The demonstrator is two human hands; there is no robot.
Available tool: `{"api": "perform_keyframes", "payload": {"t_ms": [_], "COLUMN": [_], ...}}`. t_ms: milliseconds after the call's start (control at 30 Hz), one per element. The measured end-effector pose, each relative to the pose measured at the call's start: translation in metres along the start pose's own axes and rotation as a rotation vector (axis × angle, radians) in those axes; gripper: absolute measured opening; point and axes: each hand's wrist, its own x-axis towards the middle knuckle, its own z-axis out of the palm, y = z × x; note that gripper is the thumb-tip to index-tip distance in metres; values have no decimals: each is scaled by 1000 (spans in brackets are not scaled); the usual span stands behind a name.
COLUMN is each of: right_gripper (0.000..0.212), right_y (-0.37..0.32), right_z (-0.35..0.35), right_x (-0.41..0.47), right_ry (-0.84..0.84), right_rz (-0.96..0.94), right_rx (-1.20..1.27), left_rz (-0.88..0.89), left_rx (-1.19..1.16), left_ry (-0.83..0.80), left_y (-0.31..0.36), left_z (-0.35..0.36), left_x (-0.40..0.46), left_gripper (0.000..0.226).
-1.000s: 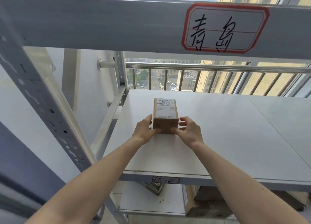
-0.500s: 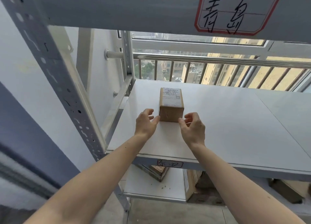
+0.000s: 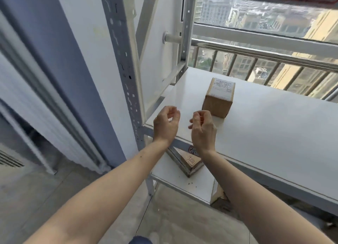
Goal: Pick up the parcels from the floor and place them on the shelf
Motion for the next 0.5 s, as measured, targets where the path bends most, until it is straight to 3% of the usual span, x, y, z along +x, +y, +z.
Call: {"api": "perform_keyframes", "payload": {"t_ms": [500], "right_gripper": [21], "right_y": [-48], "right_z": [96], "right_x": [-144], "right_ry": [-643], "right_rz": [-80], "right_rx": [119], "left_rz": [-295], "left_rx": [56], "left_ry": [500], "left_y": [-61], "left_z": [-163], "left_x": [-119], "left_gripper": [24]}}
